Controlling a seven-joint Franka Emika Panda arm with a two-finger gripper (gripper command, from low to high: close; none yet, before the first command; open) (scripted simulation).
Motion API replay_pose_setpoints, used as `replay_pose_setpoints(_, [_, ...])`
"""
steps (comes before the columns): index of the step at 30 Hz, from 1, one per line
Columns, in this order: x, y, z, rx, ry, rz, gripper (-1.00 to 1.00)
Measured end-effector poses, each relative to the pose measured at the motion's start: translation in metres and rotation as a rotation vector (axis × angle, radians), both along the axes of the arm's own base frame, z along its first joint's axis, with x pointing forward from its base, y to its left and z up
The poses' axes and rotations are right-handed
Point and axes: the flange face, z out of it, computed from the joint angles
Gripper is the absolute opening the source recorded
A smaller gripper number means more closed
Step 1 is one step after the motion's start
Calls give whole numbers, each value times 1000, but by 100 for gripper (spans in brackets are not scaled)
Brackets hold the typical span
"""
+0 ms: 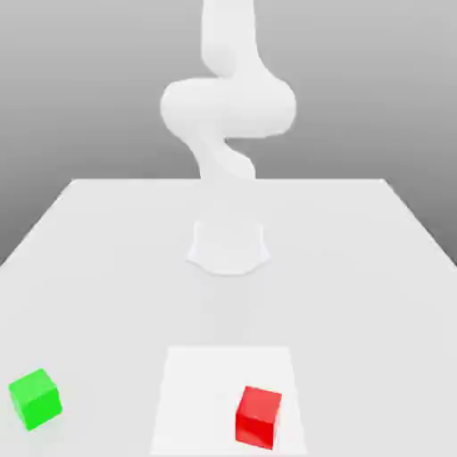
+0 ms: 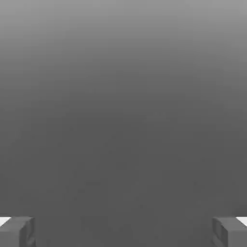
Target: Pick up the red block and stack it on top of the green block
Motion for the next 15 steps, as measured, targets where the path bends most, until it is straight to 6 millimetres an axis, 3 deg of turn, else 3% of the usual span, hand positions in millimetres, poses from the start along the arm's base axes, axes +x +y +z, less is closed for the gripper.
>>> replay_pose_setpoints(7, [76, 9, -128, -32, 211, -105, 0])
replay_pose_setpoints(11, [99, 9, -206, -27, 326, -149, 0])
replay_pose_setpoints(15, [110, 10, -284, -6, 438, -184, 0])
